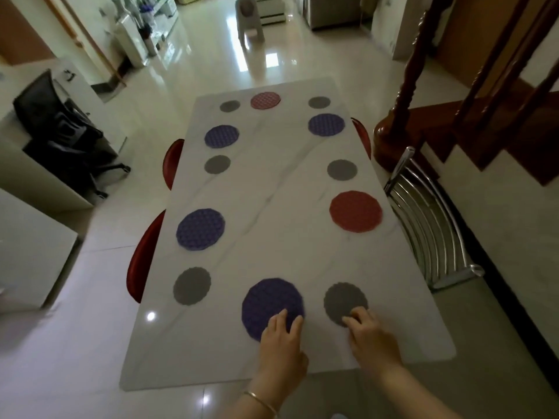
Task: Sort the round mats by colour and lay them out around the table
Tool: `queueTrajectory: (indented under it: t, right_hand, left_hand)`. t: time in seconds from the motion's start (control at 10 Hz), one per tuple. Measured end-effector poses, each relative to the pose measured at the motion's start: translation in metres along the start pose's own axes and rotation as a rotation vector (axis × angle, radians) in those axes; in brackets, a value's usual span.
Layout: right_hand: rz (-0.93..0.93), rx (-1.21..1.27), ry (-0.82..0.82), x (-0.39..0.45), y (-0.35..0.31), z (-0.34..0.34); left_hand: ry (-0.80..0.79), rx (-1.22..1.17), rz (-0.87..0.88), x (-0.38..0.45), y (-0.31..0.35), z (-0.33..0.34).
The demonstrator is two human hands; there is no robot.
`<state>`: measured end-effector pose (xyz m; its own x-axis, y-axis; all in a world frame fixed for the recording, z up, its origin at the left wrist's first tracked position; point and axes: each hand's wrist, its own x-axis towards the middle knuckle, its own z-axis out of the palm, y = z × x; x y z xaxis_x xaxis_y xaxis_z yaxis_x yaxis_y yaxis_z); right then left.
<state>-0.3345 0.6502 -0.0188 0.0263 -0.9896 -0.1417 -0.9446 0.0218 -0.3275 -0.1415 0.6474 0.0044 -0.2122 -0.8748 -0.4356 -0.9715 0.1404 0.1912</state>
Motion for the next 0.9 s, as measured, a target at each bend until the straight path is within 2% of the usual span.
queueTrajectory:
  t: [0.3,0.5,0.7,0.8,0.9]
  right_hand:
    - [0.041,-0.021,-0.043,0.002,-0.005,-0.004]
    - [0.068,-0.049,-0.012,0.013,-0.016,-0.004]
    - [0.041,-0.027,0.036,0.032,-0.075,-0.024]
    - [0.038,-0.006,0.112,0.047,-0.108,-0.027]
    - [0.112,-0.004,0.177,0.054,-0.145,-0.013]
  left_hand:
    - [0.007,-0.03,-0.009,0.005,-0.009,0.001]
    - [0.044,-0.059,-0.007,0.001,-0.023,-0.009]
    - [0.068,-0.119,-0.021,-0.006,-0.076,-0.033]
    - [0.145,-0.189,-0.002,-0.003,-0.112,-0.045]
    - [0.114,-0.183,0.028,-0.001,-0.155,-0.054]
